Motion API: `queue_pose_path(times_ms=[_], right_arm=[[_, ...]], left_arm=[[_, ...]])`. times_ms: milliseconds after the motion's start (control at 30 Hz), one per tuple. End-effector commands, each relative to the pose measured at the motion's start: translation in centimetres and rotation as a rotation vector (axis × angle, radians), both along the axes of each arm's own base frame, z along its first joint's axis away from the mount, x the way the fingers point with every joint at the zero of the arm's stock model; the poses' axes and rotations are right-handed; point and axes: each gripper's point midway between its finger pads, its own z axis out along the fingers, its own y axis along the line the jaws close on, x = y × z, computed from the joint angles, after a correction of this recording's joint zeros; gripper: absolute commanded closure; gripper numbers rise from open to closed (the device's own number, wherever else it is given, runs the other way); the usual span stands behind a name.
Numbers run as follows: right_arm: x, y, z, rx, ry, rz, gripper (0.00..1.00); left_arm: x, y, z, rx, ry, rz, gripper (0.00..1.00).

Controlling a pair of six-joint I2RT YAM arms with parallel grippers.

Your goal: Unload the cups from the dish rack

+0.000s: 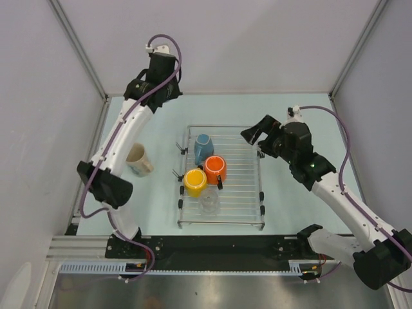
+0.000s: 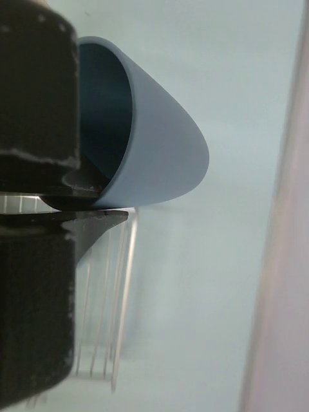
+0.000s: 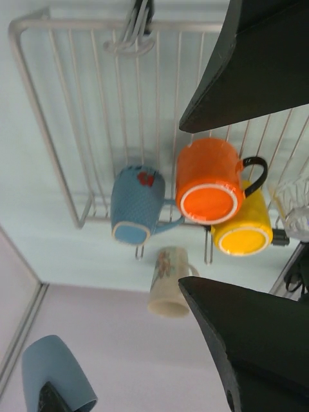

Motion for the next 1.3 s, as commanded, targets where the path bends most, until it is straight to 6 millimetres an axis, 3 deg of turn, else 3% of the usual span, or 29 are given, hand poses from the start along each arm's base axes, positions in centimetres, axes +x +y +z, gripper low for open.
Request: queue_pose_path(times_ms=[0,200,367,600,733,833,967,1267], right_arm=[[-0.3,-1.7,-2.7,-0.152,0.09,-0.064,0.0],[-0.2,-1.7,-4.2,-0.181,0.122,-0.06,0.0],[0.0,-1.2,-4.9,-0.196,0.136,-0.052,0.0],[-0.1,-0.5,-6.4,-0.246,0.169,-0.048,0.0],[-0.5,0.8,-6.9,-0.267,0.17,-0.017,0.0],[-0.3,1.4,-6.5,-0.29,0.161,-0.002,0.0],[0.2,1.8,-6.8,-0.317,0.172,0.005,0.0],[0.8,2.9,-9.1,-0.342,0.237,0.033,0.0]], left_arm=[[0.1,4.4,-5.7,0.084,0.228,0.081,0.99],[1.9,6.7,-9.5,0.083,0.332,0.149,0.99],[3.4,7.7,-10.7,0.062,0.349,0.17,1.0],[4.7,8.2,-13.1,-0.074,0.411,0.234,1.0],[5.5,9.9,-16.0,-0.14,0.484,0.298,1.0],[5.4,10.3,-18.7,-0.155,0.565,0.315,1.0],[4.9,10.8,-20.8,-0.124,0.627,0.349,1.0],[4.9,11.3,-23.3,-0.096,0.675,0.382,1.0]])
